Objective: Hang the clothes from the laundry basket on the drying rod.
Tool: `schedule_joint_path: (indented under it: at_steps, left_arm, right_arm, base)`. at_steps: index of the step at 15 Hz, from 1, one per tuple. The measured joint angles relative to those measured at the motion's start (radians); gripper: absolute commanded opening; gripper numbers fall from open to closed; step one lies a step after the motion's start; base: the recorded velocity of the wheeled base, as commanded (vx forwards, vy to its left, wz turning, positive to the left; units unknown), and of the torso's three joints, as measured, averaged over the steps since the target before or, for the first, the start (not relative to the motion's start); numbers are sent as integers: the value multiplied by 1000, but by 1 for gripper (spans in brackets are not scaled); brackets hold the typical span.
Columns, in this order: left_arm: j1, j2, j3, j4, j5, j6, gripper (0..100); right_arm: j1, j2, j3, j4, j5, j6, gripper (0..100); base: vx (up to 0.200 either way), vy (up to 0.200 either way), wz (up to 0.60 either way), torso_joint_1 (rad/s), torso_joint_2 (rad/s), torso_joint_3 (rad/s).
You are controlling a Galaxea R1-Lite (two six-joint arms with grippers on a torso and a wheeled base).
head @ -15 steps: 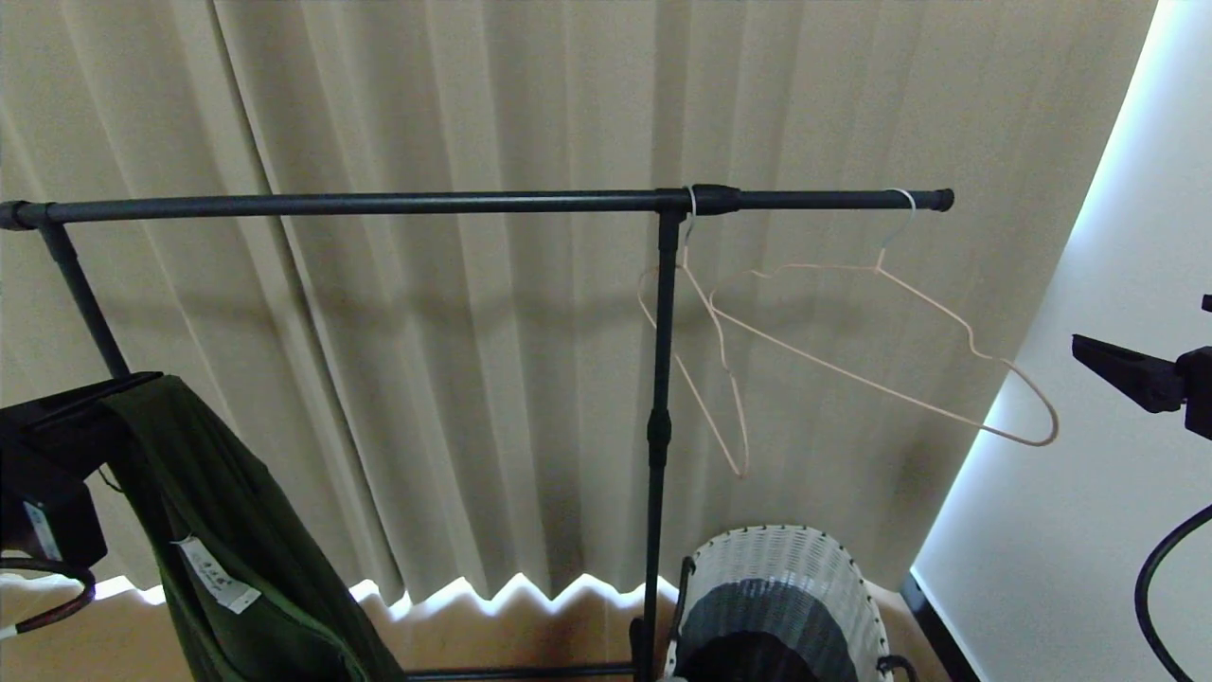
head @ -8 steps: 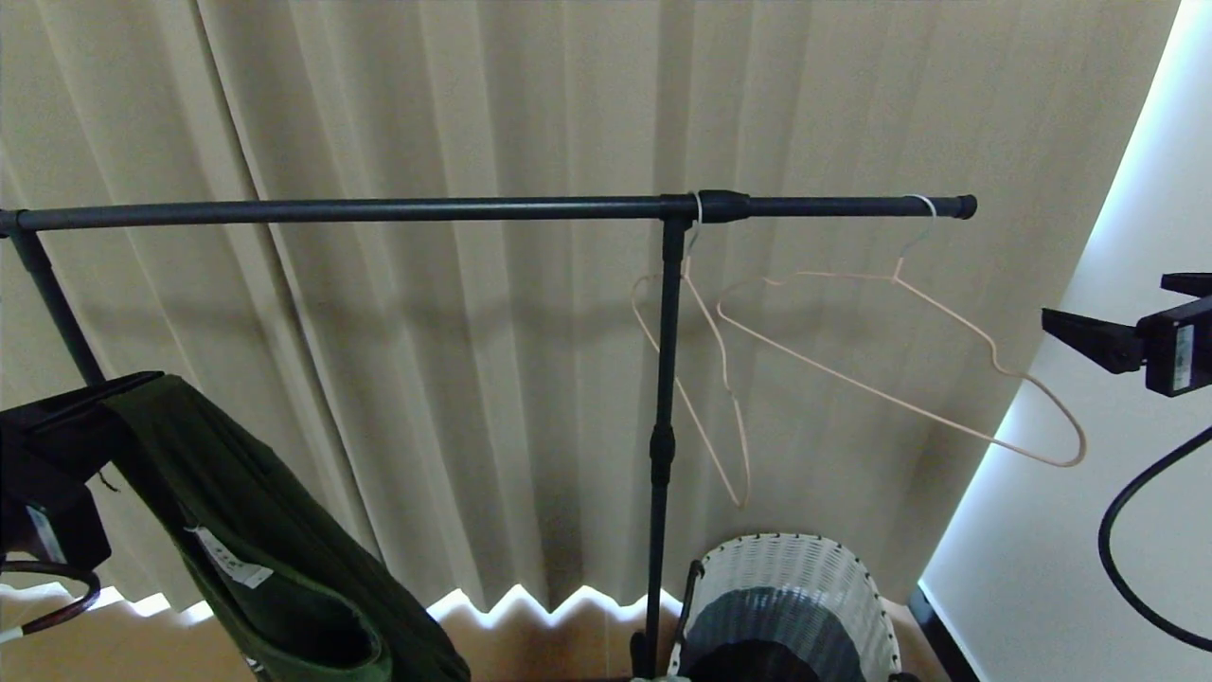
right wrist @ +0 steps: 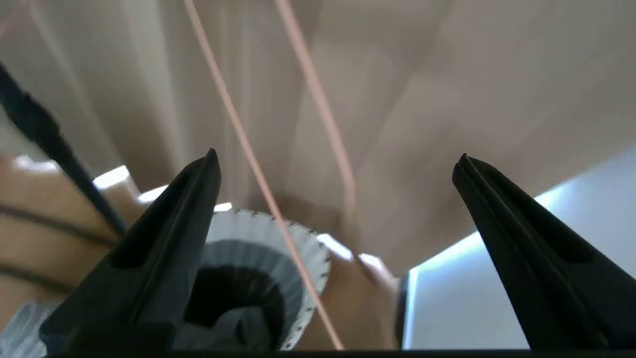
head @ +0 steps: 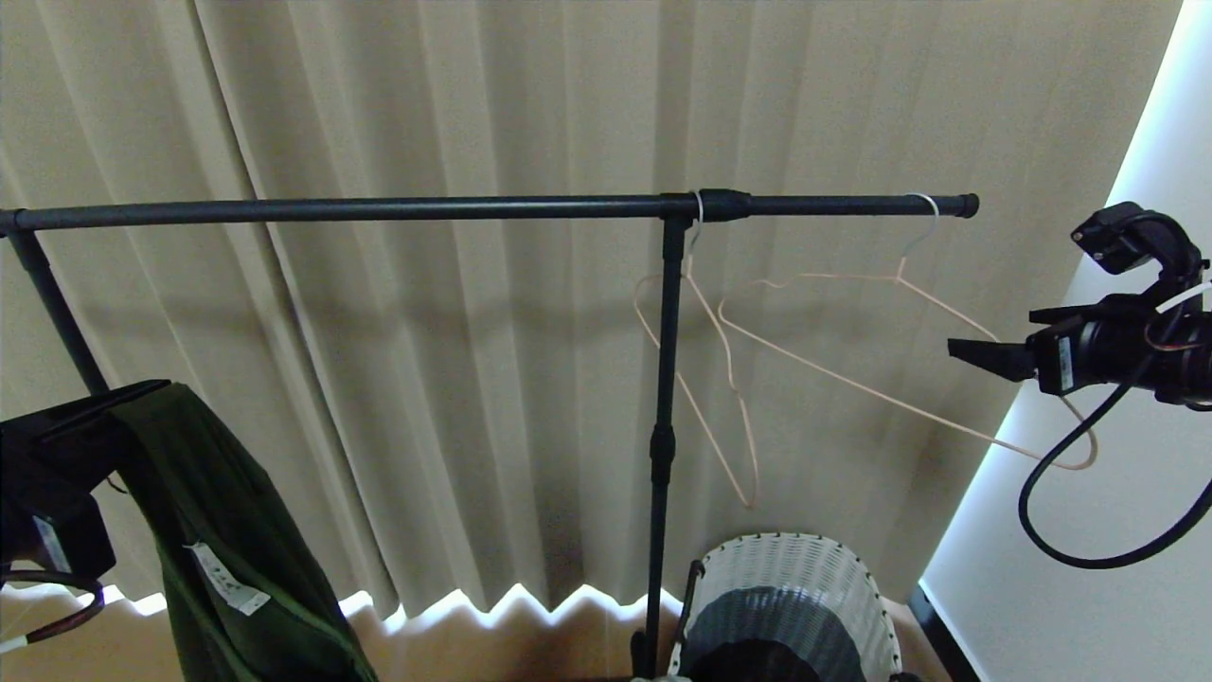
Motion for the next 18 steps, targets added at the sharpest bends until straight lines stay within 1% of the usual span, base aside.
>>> schedule_joint_path:
  at_steps: [4,5,7,11,13,15,16,18]
  left_arm:
    - [-1,-4,2,0,-1,-1,0]
    - [-1,-5,3,0,-1,0,0]
    - [-1,-8,10,0,-2,0,0]
    - [-1,-13,14,0,-1,0,0]
    - [-1,-16,15,0,-1,0,0]
    - [-1,-17,19,0,-2,0,0]
    - [-1,-17,21,0,-2,0,0]
    - [-1,-17,27,0,-1,1,0]
  right_arm:
    - [3,61,-17,2,18,0,100]
    - [8,69,-17,6,43,-1,100]
    - [38,79,-17,11,62,0,100]
    - [100,91,-14,23,63,2,100]
    - [115,77,-13,77,63,2,100]
    - [126,56,-16,115,53,3,100]
    - [129,50,-17,116,27,4,100]
    - [130,48,-20,115,-53,4,100]
  base:
    - [0,0,0,0,0,0]
    - [0,0,0,0,0,0]
    - [0,0,0,0,0,0]
    - [0,0,0,0,0,0]
    - [0,0,0,0,0,0]
    - [0,0,0,0,0,0]
    - [0,0,0,0,0,0]
    - [0,0,0,0,0,0]
